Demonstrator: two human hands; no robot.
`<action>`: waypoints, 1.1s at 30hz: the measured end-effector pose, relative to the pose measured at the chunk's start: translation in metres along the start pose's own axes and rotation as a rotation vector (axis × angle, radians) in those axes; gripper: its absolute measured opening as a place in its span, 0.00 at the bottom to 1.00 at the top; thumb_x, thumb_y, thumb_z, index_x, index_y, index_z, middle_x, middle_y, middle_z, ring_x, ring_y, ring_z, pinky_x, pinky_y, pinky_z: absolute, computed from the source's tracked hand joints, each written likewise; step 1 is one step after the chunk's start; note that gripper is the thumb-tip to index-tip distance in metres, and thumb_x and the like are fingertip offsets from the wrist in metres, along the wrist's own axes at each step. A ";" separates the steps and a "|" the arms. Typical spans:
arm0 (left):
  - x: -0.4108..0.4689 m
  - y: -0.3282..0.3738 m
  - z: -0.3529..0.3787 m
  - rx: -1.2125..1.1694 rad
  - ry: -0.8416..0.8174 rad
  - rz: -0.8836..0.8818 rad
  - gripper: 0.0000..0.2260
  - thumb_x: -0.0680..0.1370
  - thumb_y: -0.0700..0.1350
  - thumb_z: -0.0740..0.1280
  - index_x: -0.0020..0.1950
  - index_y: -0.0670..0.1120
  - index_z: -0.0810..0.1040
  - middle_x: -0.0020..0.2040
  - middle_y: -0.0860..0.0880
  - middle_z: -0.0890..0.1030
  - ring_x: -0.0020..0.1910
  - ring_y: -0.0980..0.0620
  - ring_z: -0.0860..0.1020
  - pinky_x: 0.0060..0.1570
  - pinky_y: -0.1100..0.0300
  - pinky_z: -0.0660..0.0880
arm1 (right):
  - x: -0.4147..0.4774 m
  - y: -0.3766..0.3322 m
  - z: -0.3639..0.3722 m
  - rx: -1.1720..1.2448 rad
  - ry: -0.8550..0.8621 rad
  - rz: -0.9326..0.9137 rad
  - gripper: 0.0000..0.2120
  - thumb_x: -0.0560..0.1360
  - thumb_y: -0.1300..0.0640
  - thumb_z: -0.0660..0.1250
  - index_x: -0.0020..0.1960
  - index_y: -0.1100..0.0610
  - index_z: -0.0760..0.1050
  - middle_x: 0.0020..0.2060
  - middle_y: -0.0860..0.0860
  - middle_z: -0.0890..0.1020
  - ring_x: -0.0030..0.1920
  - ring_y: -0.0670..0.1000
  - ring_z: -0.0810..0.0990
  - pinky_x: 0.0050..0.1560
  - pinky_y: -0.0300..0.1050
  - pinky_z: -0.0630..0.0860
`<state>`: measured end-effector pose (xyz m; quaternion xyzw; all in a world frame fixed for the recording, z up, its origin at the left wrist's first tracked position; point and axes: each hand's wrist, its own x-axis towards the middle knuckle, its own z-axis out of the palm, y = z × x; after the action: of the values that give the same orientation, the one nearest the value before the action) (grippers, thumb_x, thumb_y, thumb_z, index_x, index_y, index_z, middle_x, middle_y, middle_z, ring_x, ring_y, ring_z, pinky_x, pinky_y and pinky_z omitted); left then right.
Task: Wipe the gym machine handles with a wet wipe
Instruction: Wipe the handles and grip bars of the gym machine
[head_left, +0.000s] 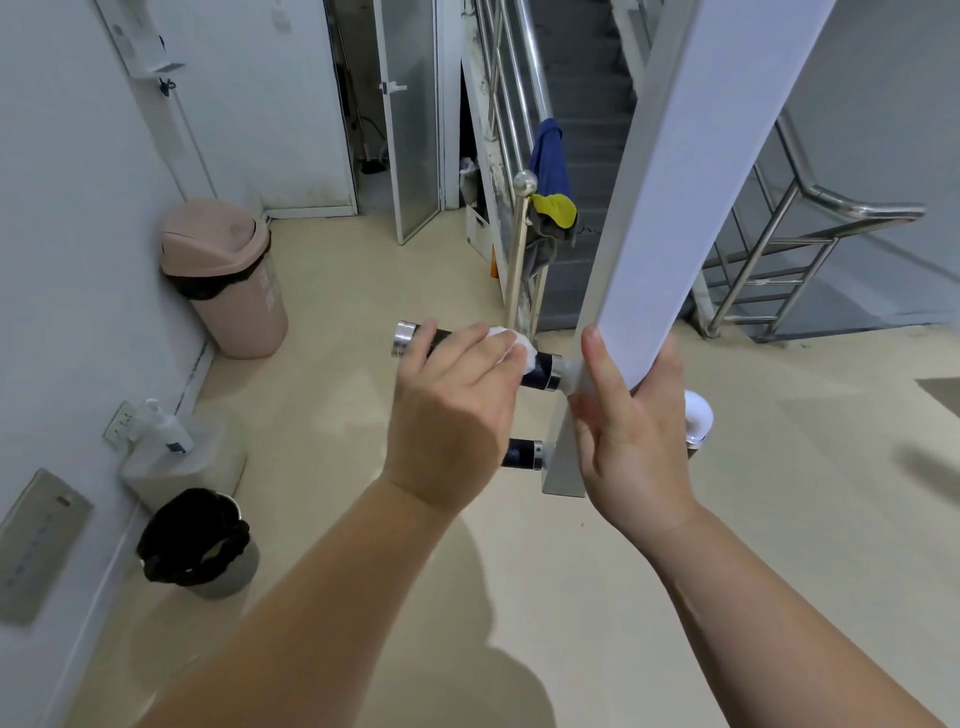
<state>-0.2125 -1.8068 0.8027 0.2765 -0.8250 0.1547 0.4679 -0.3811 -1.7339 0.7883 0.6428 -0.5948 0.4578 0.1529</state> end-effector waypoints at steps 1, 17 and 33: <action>-0.003 -0.003 0.002 0.046 0.026 0.007 0.07 0.80 0.38 0.67 0.51 0.44 0.85 0.54 0.49 0.86 0.55 0.44 0.83 0.58 0.41 0.74 | -0.002 0.003 0.000 -0.031 -0.008 -0.028 0.38 0.75 0.69 0.66 0.80 0.48 0.58 0.72 0.57 0.65 0.69 0.53 0.66 0.63 0.33 0.61; 0.001 -0.011 -0.003 -0.056 0.078 -0.006 0.09 0.76 0.35 0.69 0.36 0.42 0.80 0.38 0.45 0.79 0.38 0.40 0.77 0.43 0.50 0.72 | -0.002 -0.013 0.019 -0.120 0.096 0.036 0.31 0.80 0.63 0.58 0.77 0.43 0.54 0.62 0.67 0.70 0.55 0.55 0.67 0.53 0.40 0.58; 0.006 -0.017 0.005 0.004 0.206 0.071 0.06 0.79 0.42 0.71 0.44 0.43 0.86 0.40 0.48 0.83 0.40 0.43 0.81 0.52 0.49 0.72 | -0.004 -0.016 0.008 -0.168 0.003 0.017 0.39 0.75 0.69 0.61 0.78 0.44 0.53 0.68 0.60 0.64 0.59 0.57 0.67 0.56 0.39 0.59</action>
<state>-0.2080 -1.8247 0.8052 0.2308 -0.7814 0.2006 0.5440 -0.3625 -1.7338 0.7866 0.6220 -0.6364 0.4084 0.2034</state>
